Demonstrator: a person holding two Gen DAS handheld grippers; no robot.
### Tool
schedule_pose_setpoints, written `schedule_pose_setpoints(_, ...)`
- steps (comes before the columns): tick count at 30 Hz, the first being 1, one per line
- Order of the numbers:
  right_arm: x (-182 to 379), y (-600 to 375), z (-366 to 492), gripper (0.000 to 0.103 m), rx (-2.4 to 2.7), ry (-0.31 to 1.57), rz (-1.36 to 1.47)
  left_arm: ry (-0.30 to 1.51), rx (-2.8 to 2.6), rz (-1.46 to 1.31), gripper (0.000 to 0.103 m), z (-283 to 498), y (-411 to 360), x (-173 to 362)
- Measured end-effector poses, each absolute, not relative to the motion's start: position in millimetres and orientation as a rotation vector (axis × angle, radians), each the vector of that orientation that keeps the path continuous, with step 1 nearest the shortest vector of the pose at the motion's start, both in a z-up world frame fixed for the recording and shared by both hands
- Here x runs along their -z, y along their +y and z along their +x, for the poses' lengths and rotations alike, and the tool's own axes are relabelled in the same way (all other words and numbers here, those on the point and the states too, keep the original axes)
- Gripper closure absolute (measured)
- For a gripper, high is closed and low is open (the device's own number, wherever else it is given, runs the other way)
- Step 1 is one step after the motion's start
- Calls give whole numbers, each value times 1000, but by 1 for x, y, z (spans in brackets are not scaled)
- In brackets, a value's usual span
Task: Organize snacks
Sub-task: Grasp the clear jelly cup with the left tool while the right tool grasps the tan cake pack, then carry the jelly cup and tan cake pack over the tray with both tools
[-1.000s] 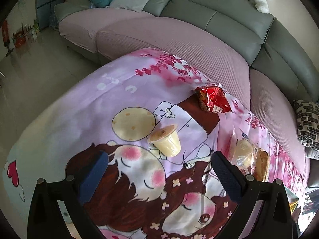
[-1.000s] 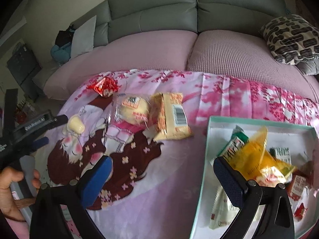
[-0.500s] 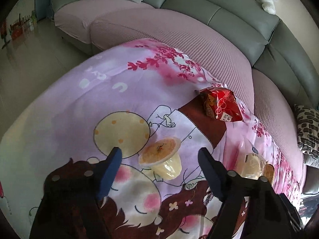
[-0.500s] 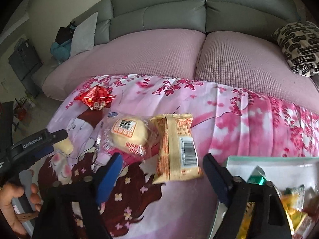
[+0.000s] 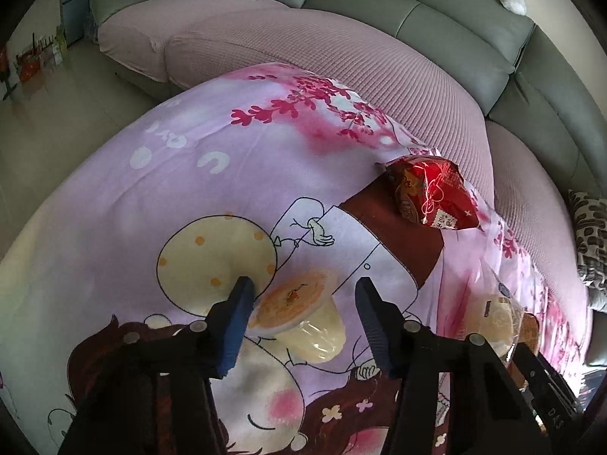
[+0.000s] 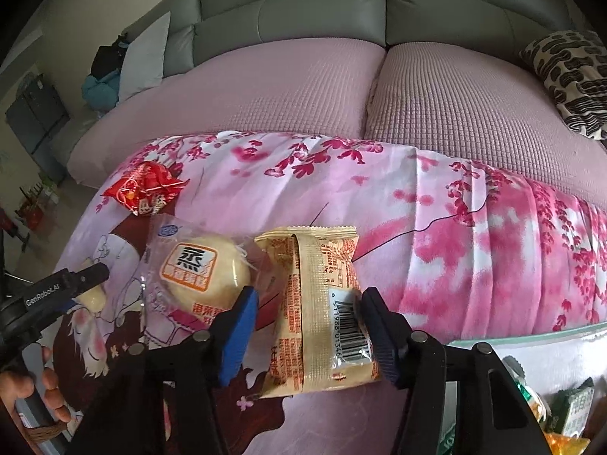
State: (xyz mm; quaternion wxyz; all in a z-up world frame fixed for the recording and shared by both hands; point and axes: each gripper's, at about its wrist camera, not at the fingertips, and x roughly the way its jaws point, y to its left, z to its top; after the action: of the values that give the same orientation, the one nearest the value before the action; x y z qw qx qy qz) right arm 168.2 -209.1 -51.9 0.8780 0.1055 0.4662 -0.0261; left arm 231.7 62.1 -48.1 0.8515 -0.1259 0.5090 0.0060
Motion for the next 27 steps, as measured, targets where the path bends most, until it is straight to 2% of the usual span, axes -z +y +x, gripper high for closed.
schedule_pose_setpoints(2,55,-210,171,44,56,977,223,1069,-28,-245,57,233,61,49)
schedule_pose_setpoints(12,63,-214,176,48,70,986,236,1055,-14,-273,57,233,63,48)
schedule_pose_setpoints(20,63,-213,174,58,80,988,231,1056,-5,-282,57,231,63,44)
schedule_pose_setpoints(27,49,-211,157,60,74,967,248,1028,34,-262,57,221,51,21)
